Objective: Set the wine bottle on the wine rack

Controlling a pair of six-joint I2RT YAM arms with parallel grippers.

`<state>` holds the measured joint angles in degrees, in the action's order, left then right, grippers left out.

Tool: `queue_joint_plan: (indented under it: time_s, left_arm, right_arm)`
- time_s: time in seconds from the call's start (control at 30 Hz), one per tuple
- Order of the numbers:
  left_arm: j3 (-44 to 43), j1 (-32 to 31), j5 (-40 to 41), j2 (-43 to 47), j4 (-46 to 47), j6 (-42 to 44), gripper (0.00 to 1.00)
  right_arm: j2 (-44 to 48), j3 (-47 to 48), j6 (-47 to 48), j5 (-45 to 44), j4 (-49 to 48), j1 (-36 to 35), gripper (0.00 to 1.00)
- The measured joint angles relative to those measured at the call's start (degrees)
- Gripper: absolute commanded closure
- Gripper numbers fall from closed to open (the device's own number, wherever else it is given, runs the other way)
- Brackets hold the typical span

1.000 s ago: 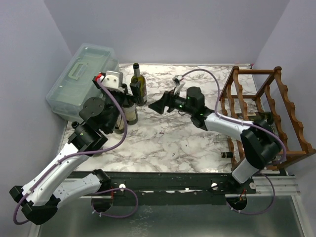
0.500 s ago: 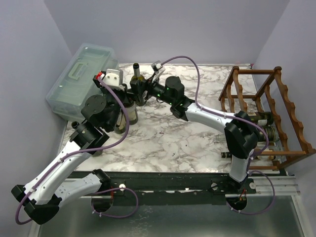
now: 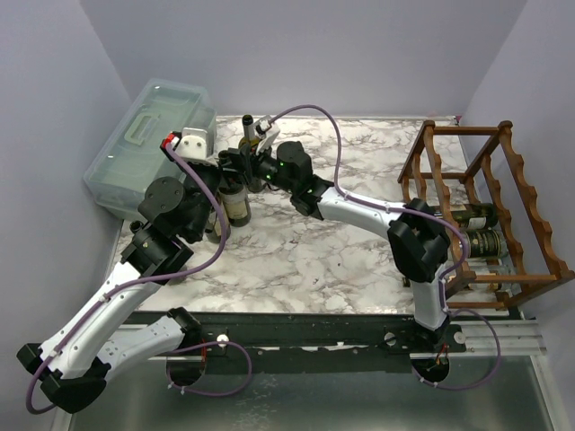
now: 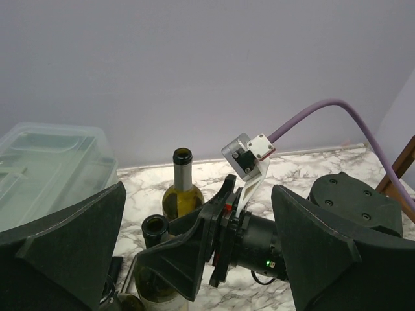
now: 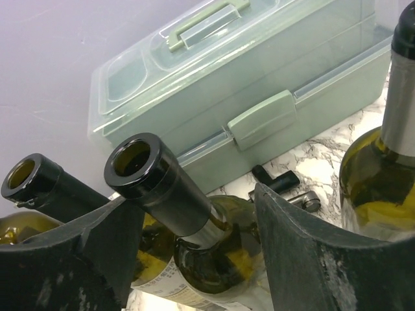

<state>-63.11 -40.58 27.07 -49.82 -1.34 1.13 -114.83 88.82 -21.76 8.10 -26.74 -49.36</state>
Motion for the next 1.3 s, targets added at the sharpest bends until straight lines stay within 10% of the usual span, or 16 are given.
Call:
queue_joint_plan:
  time_s: [0.7,1.07,1.3]
  left_arm:
    - [0.31,0.02,0.0,0.0,0.02,-0.02,0.05]
    - [0.31,0.02,-0.02,-0.24,0.02,-0.04,0.05]
    - [0.31,0.02,-0.02,-0.33,0.02,-0.04,0.05]
  right_arm:
    - [-0.57,0.57,2.08,-10.71,0.24,-2.34,0.58]
    - [1.68,-3.3,2.36,-20.06,-1.66,-2.12,0.99]
    - [6.49,-9.25,2.23,-27.45,-1.27,-2.34,0.99]
